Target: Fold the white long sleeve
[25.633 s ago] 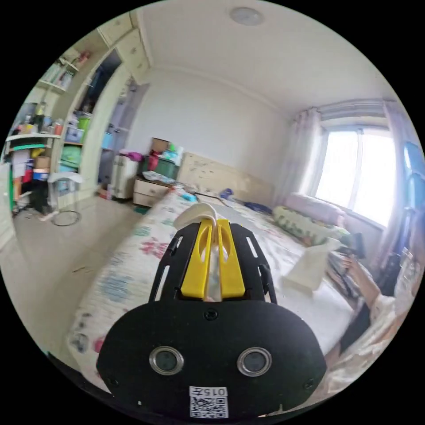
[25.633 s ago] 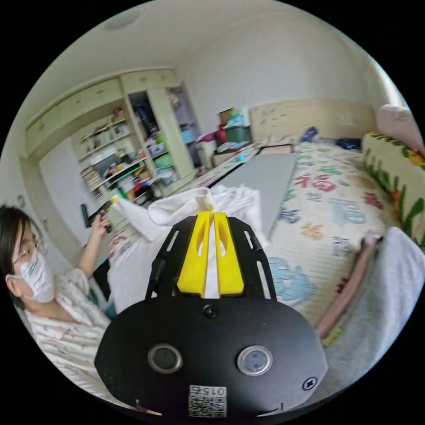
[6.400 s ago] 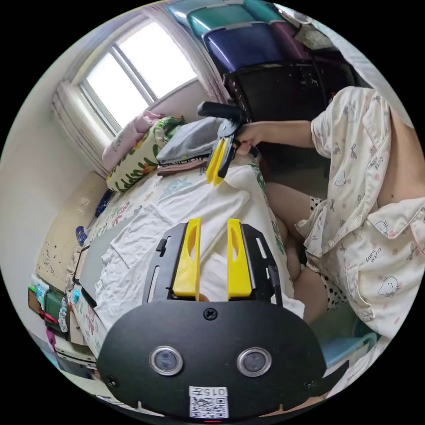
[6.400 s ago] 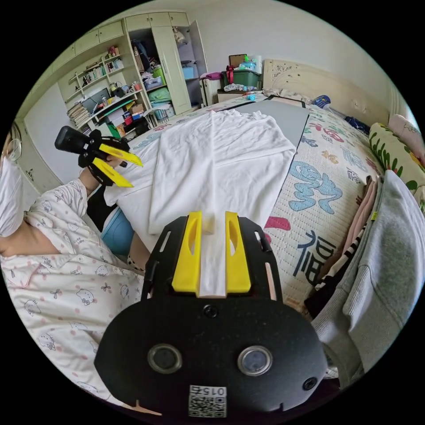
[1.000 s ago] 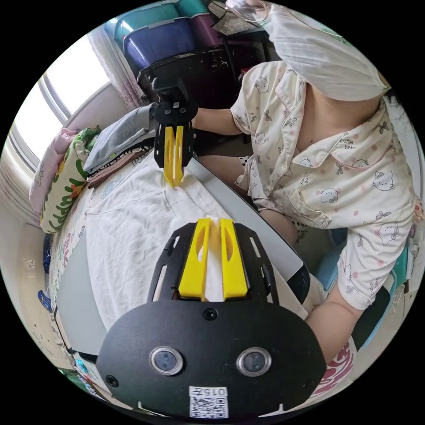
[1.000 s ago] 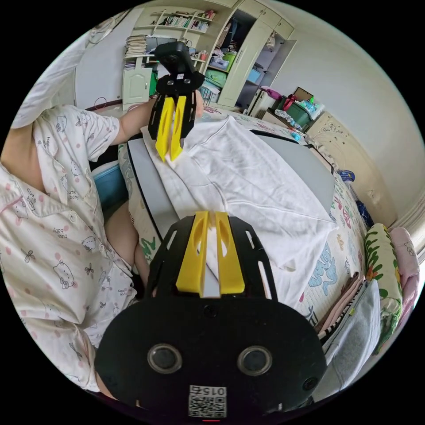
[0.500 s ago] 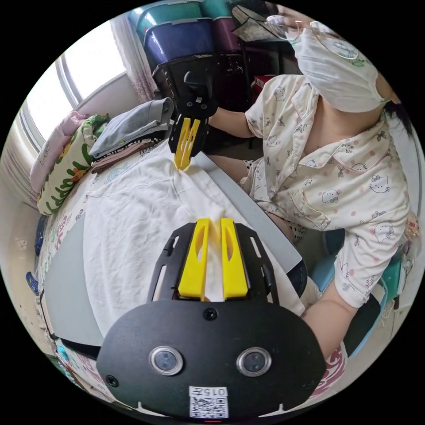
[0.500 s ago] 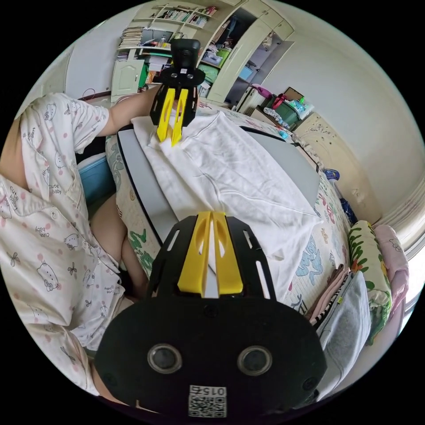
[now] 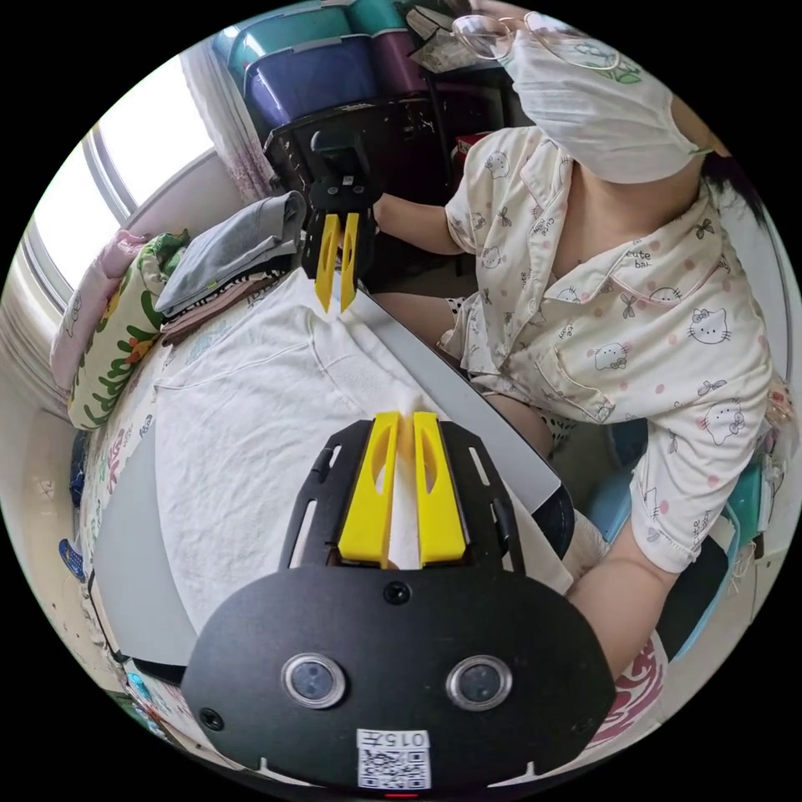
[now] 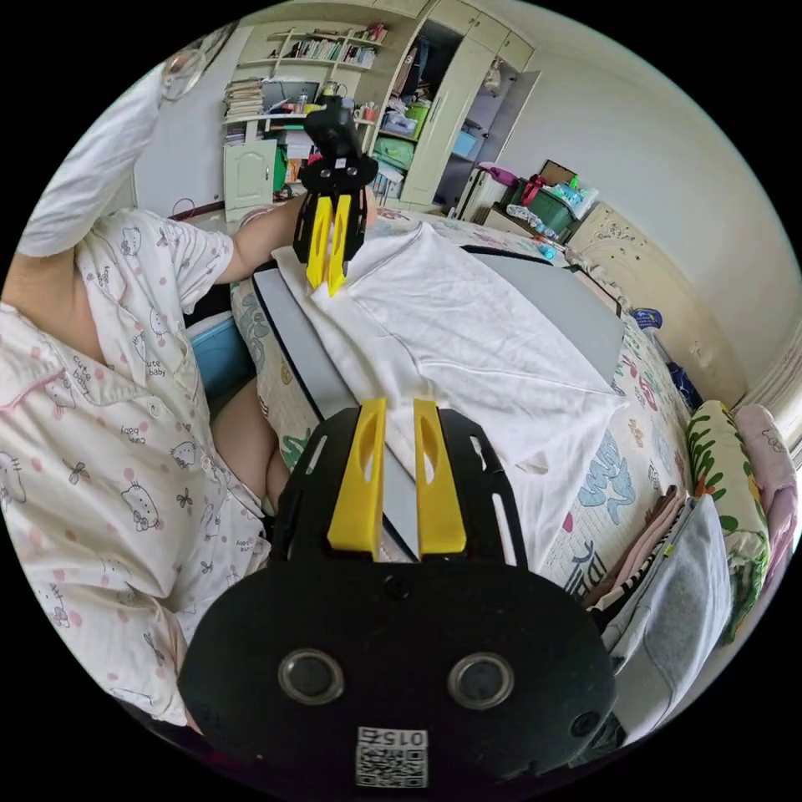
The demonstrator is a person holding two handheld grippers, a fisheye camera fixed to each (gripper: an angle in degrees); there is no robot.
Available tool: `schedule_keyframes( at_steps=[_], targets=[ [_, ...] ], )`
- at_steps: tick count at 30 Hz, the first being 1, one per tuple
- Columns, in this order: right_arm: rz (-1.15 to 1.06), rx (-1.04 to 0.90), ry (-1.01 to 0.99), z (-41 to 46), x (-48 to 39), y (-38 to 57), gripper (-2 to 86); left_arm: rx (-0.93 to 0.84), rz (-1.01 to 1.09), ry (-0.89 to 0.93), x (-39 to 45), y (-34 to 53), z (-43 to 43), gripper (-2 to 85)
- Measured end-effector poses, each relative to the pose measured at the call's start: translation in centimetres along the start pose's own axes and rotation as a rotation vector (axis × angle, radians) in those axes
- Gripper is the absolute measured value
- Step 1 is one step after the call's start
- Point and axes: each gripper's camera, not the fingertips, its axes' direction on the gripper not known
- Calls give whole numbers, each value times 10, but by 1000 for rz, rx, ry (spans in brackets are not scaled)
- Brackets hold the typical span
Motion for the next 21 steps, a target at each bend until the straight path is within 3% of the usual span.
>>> schedule_keyframes(
  at_steps=[5, 12, 21],
  targets=[
    [20, -71, 184, -1, 27, 18, 90, 3, 1, 4, 16, 48, -13, 16],
    [94, -146, 226, 23, 65, 36, 0, 26, 46, -25, 56, 135, -44, 16],
    [129, -131, 193, -3, 81, 56, -4, 19, 52, 3, 107, 275, -83, 23]
  ],
)
